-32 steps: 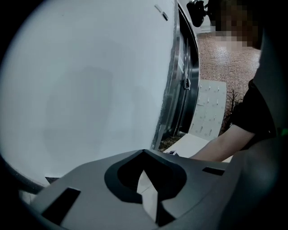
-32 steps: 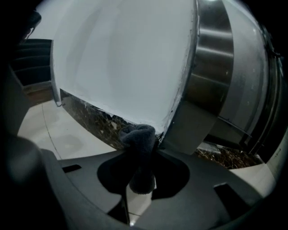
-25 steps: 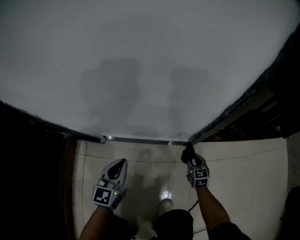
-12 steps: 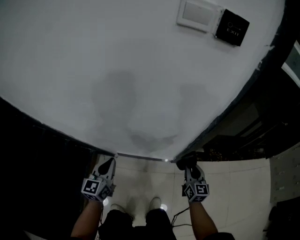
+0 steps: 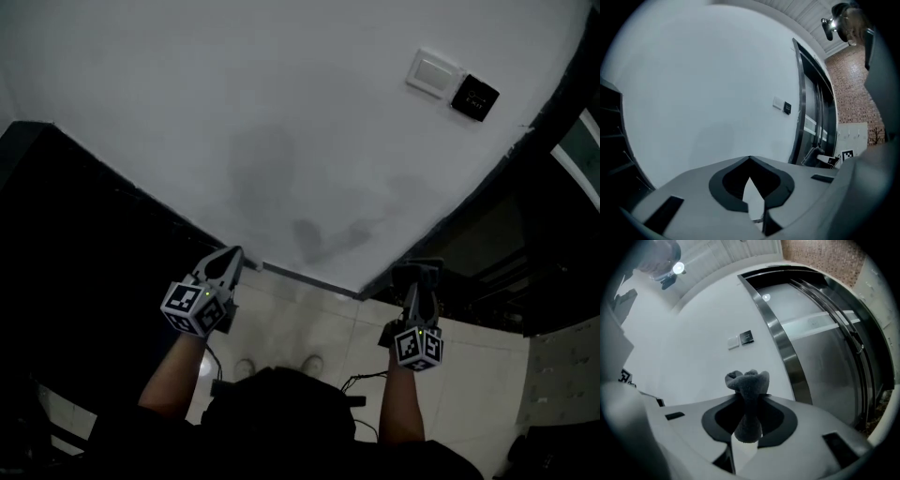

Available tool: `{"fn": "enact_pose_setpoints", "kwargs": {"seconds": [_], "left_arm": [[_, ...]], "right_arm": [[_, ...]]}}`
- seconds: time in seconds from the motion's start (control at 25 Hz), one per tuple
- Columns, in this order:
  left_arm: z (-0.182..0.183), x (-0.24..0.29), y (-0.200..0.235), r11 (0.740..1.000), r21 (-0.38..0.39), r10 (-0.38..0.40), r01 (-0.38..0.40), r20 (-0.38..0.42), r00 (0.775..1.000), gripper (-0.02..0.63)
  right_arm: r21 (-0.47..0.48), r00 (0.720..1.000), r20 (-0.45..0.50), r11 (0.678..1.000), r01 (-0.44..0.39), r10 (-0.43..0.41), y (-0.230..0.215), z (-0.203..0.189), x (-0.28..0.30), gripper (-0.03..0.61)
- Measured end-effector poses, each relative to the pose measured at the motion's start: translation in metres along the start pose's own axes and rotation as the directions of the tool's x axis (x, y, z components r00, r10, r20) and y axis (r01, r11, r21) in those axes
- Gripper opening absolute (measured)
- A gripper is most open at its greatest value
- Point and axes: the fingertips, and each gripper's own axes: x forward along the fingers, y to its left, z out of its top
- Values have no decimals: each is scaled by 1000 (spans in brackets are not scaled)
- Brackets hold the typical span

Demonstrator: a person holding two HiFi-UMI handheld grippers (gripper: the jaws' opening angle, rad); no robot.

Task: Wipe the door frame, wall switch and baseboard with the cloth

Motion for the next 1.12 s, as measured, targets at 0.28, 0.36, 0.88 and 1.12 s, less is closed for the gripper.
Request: {"fn": "enact_pose_setpoints", "kwargs": {"seconds": [0.28, 0.36, 0.88, 1.12], "left_arm": [[28, -38, 5, 998, 35, -60, 59, 36, 998, 2], [28, -47, 3, 995, 67, -69, 68, 23, 997, 2], [30, -64, 34, 996, 27, -90, 88, 97, 991, 2], [25, -74, 53, 1000, -3, -27, 28, 104, 994, 2]], "right_arm": [[-26, 999, 45, 1000, 0, 1, 53, 15, -44, 77], [-24, 1000, 19, 1000, 1, 0, 64, 9, -56, 75], [-80, 1000, -13, 997, 6, -7, 102, -17, -62, 74], [-98, 999, -37, 995, -27, 23, 114, -22, -53, 74]]}}
